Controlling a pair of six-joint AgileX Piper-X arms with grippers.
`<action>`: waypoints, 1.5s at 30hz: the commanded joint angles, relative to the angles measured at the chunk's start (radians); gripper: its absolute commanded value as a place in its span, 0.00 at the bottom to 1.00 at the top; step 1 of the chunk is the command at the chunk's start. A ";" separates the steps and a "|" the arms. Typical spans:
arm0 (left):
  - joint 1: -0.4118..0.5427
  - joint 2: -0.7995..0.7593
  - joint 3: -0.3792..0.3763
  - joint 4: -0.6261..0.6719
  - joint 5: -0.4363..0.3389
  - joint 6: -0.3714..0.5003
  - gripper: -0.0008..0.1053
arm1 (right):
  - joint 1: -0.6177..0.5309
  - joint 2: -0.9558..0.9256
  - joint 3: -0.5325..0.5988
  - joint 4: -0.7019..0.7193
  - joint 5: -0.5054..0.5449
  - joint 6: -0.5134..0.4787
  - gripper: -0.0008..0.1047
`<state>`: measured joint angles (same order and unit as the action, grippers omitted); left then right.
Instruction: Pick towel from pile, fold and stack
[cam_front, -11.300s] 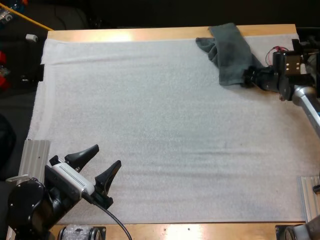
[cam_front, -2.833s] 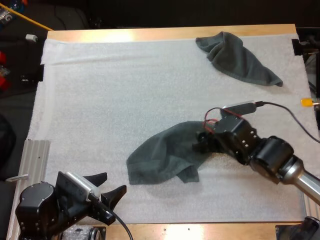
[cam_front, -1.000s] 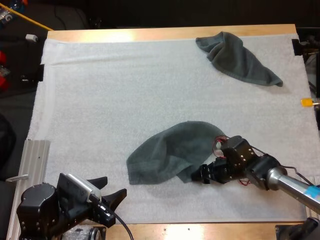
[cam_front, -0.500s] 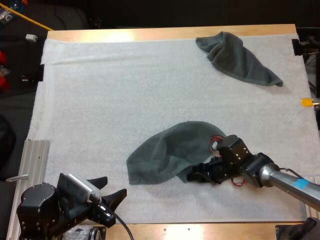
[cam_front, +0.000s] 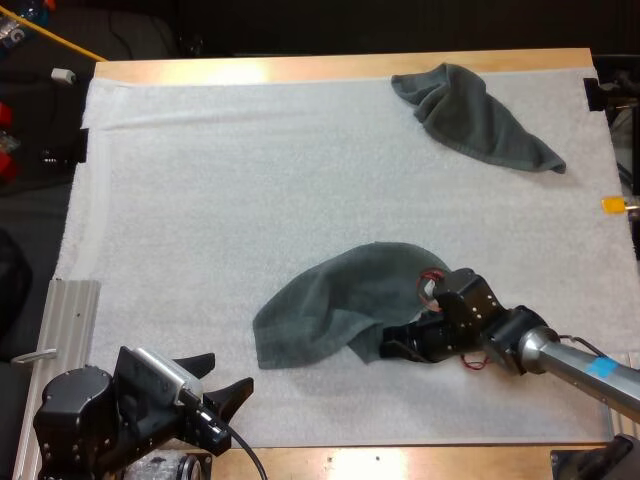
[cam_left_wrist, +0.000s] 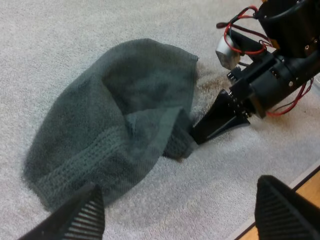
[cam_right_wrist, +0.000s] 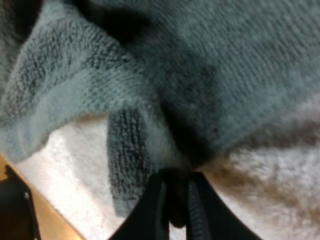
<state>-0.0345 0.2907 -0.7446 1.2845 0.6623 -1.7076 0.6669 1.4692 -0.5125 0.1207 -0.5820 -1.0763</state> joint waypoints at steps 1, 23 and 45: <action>-0.005 0.001 -0.004 0.005 0.001 0.008 0.59 | 0.003 -0.010 -0.002 -0.021 -0.006 -0.002 0.01; -0.213 0.086 0.083 0.057 -0.331 0.355 0.59 | 0.206 -0.290 -0.002 0.409 0.522 -0.318 0.01; -0.388 0.670 0.091 -0.174 -0.380 0.257 0.59 | 0.209 -0.340 -0.013 0.496 0.601 -0.357 0.01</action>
<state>-0.4183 0.9568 -0.6541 1.1155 0.2788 -1.4389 0.8743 1.1363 -0.5185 0.6064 0.0125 -1.4278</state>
